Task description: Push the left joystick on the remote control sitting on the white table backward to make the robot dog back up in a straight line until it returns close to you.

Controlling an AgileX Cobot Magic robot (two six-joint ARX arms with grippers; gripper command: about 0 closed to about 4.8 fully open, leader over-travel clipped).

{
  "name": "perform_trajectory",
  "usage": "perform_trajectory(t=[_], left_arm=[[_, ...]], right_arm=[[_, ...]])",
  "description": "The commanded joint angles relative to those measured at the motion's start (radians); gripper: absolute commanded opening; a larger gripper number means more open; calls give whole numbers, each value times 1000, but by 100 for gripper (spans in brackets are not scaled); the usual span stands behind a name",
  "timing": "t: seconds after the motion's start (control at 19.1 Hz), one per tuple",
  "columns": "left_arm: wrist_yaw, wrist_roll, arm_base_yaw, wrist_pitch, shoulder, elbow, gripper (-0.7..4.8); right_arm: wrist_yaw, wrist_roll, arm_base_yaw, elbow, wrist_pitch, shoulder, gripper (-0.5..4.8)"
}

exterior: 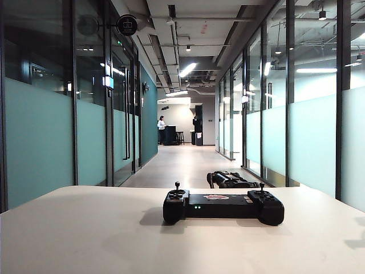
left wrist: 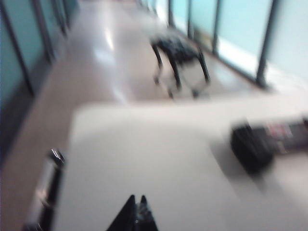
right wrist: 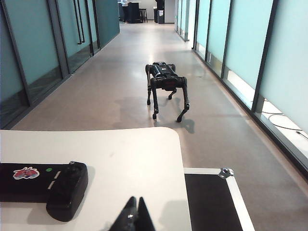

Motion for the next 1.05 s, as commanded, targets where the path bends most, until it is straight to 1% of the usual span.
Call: perform_trajectory(t=[0.05,0.16,0.26,1.05], left_arm=[[80,-5,121,64,-19,3,-2],[94,-14,164,71,-19,2,-2],[95,-52,183,69,-19,2,-3],[93,-53,185,61,-19,3,-3]], right_arm=[[3,1,2,3,10,-3,-4],[3,1,2,3,10,-3,-4],[3,1,2,3,10,-3,-4],[3,1,2,3,10,-3,-4]])
